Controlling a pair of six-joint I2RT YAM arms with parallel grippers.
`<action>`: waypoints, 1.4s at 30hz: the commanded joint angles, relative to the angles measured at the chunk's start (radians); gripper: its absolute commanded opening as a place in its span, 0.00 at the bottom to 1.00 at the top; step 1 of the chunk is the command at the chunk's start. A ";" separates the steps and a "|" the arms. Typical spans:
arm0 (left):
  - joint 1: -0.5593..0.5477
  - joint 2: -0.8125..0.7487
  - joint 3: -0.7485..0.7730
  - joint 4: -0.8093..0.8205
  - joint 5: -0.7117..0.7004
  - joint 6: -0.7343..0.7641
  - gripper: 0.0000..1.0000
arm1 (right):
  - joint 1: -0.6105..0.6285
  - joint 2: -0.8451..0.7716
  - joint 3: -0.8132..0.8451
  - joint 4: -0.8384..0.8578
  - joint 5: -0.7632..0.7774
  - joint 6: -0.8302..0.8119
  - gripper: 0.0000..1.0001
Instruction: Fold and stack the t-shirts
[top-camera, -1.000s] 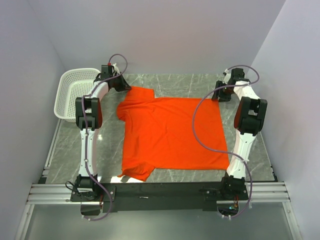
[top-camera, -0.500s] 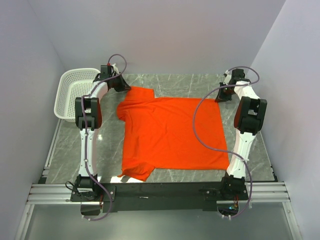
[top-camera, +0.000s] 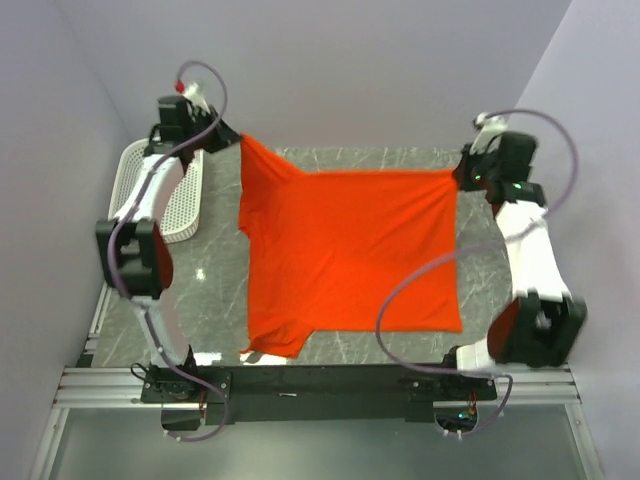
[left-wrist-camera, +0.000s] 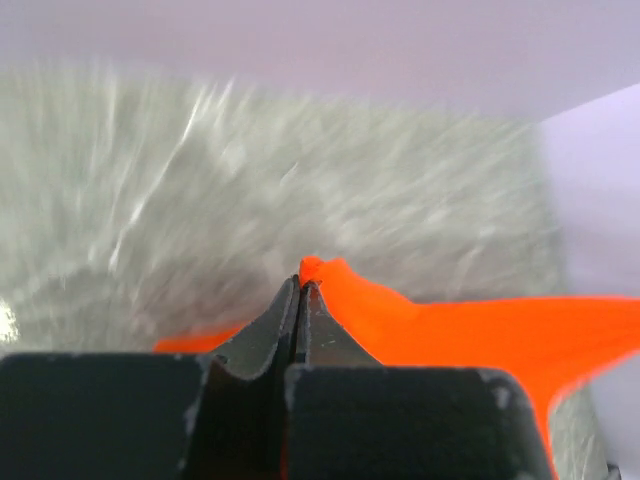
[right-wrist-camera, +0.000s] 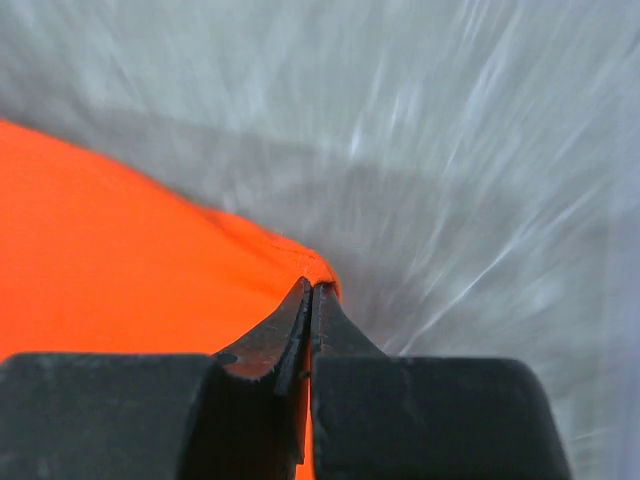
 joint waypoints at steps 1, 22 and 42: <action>0.002 -0.302 -0.024 0.122 -0.017 0.018 0.00 | -0.002 -0.204 0.096 0.048 0.021 -0.091 0.00; 0.000 -0.944 0.321 0.140 -0.278 -0.146 0.01 | -0.004 -0.528 0.905 -0.136 0.105 0.042 0.00; -0.038 -0.470 -0.380 0.463 -0.051 -0.128 0.00 | -0.005 -0.504 -0.377 0.424 -0.068 0.116 0.00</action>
